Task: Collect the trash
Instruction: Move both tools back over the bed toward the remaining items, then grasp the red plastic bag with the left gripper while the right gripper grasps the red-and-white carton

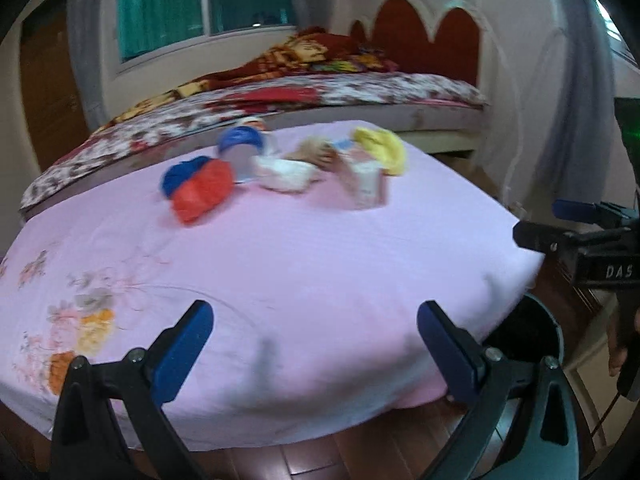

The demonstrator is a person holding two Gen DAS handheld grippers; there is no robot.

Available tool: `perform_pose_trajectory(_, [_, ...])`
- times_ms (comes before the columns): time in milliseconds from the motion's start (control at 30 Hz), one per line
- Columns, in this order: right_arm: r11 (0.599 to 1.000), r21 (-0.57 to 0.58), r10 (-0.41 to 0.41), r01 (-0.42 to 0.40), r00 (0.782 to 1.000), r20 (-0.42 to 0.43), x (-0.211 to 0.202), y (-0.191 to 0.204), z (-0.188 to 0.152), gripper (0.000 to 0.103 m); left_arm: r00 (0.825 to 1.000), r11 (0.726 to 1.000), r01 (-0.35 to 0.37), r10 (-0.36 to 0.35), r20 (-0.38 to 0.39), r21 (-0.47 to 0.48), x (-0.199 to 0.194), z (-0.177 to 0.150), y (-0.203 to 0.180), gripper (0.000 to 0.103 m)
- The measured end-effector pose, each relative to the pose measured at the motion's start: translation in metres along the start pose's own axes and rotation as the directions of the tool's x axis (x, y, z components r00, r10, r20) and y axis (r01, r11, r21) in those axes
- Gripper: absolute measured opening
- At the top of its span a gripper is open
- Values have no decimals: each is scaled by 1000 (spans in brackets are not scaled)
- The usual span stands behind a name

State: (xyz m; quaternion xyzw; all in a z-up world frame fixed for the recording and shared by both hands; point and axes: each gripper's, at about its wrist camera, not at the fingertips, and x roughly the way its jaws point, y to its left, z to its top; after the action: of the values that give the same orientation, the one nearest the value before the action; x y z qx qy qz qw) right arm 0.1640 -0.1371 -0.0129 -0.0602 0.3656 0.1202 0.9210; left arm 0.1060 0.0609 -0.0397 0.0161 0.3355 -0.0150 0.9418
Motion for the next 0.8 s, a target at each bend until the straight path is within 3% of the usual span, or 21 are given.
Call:
perform_pose_trajectory(300, [998, -62, 29, -29, 1000, 9, 64, 62, 49, 103, 993, 990, -111, 113, 16, -84, 34, 25, 79, 97])
perform_pose_trajectory(667, [1000, -15, 18, -18, 1000, -20, 133, 65, 85, 103, 993, 986, -118, 116, -29, -116, 107, 62, 120, 95])
perform_pose_trajectory(800, [1000, 11, 11, -11, 999, -30, 148, 61, 93, 94, 992, 988, -118, 113, -54, -104, 132, 75, 124, 95])
